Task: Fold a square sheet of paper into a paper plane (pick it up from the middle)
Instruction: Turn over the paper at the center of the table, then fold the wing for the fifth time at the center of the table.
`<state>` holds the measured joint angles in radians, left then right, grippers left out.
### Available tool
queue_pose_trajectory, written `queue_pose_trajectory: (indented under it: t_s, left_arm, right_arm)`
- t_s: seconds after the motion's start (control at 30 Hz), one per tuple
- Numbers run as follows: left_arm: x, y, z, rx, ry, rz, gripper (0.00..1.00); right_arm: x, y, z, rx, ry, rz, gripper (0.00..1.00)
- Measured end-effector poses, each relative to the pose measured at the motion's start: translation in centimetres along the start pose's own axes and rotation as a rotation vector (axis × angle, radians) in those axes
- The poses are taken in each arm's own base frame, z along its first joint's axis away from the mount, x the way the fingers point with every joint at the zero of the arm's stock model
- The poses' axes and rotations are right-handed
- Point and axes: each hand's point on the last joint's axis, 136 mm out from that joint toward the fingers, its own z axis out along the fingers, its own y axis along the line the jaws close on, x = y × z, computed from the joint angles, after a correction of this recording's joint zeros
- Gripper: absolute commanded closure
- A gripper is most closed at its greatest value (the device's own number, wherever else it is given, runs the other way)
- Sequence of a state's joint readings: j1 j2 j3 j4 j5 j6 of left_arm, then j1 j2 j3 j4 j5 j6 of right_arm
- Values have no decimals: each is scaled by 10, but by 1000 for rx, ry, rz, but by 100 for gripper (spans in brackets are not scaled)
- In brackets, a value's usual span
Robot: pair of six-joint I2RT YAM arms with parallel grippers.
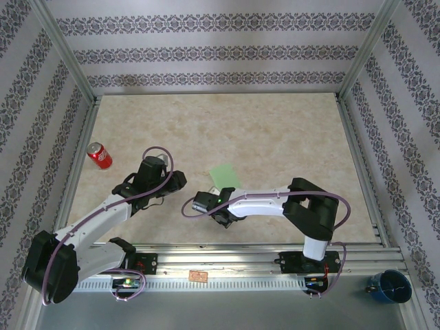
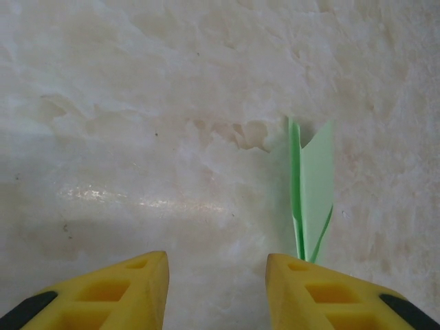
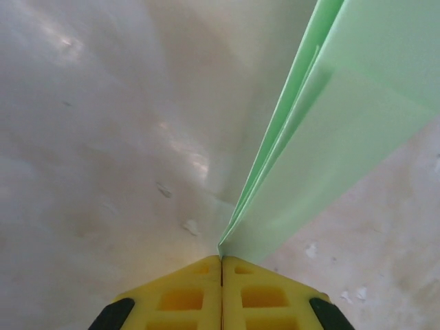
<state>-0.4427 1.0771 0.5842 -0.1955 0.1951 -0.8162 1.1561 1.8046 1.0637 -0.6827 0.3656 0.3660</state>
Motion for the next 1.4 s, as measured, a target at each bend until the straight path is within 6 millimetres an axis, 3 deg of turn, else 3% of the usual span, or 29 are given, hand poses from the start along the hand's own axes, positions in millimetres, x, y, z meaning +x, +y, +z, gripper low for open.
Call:
queue_pose_trajectory:
  t_s: [0.13,0.37,0.5,0.67,0.77,0.87,1.23,1.4]
  left_arm:
    - [-2,2,0,-5,-5,-4,58]
    - [-2,2,0,-4,-6,-10,58]
    - [-1,2,0,-3,-1,-14,58]
    - [0,1,0,-1,2,-21,58]
    - [1,1,1,1,12,-24,58]
    - [6,2,4,2,38,-31,59]
    - [23,-3,18,42,144,-52,72]
    - [26,-9,23,79,172,-57,75]
  right_arm:
    - [-6,17,-8,-113,-29,21,85]
    - [-8,41,-25,-331,-78,44,69]
    - [-20,28,-48,-440,-175,139,67]
    - [-35,-12,-62,-579,-296,378,74]
    - [-38,-28,-51,-711,-308,567,85]
    - [-39,-30,-32,-826,-239,704,90]
    - [-60,-2,-17,-979,-101,755,94]
    - [-60,13,-7,-986,-38,759,94]
